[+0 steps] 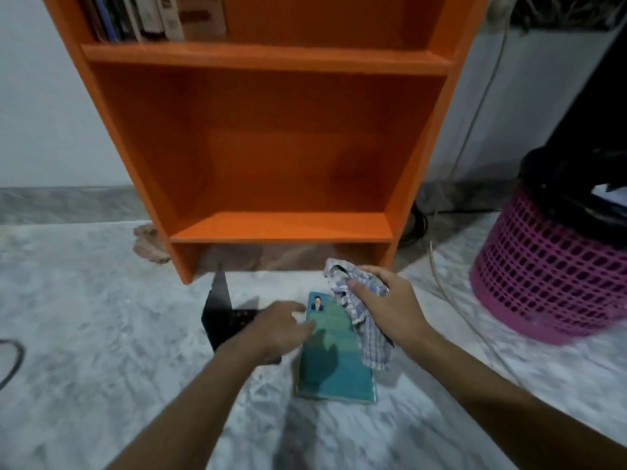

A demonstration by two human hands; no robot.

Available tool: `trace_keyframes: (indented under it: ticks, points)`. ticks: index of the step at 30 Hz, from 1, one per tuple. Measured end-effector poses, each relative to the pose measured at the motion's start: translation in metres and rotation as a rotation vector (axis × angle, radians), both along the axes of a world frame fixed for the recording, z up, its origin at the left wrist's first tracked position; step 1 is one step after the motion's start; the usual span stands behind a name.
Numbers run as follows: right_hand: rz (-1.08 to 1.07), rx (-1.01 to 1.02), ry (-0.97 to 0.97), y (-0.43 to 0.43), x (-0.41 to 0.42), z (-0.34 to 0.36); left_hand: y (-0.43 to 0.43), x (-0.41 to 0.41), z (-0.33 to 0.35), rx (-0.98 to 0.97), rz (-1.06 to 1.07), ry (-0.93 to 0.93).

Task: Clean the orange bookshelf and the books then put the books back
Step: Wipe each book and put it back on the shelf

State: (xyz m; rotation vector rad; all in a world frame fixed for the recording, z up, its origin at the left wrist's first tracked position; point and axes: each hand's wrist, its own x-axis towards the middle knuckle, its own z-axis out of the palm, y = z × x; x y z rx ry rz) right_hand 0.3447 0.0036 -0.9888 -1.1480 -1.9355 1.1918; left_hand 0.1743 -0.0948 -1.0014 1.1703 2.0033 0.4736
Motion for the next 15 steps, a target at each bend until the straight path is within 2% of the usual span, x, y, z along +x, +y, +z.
trace_keyframes:
  ticks: [2,4,7,9,12,13,15]
  points:
    - [-0.087,-0.047,-0.028,0.000,0.014,-0.039,-0.008,0.018,-0.054,-0.085,0.055,-0.040]
    - [-0.180,-0.042,-0.054,0.000,0.025,-0.070,-0.017,0.031,-0.091,-0.091,0.116,-0.057]
    - [-0.194,0.097,-0.114,-0.011,0.037,-0.110,-0.022,0.033,-0.129,-0.050,0.145,-0.051]
    - [0.007,0.262,-0.117,-0.026,0.041,-0.132,-0.020,0.028,-0.140,-0.015,0.192,-0.063]
    - [0.473,0.603,-0.233,-0.038,0.042,-0.162,-0.019,0.016,-0.143,0.010,0.241,-0.104]
    - [0.563,0.698,-0.262,-0.033,0.041,-0.171,-0.017,0.012,-0.145,-0.002,0.226,-0.137]
    - [0.571,0.755,-0.271,-0.012,0.036,-0.179,-0.013,0.006,-0.142,-0.043,0.229,-0.197]
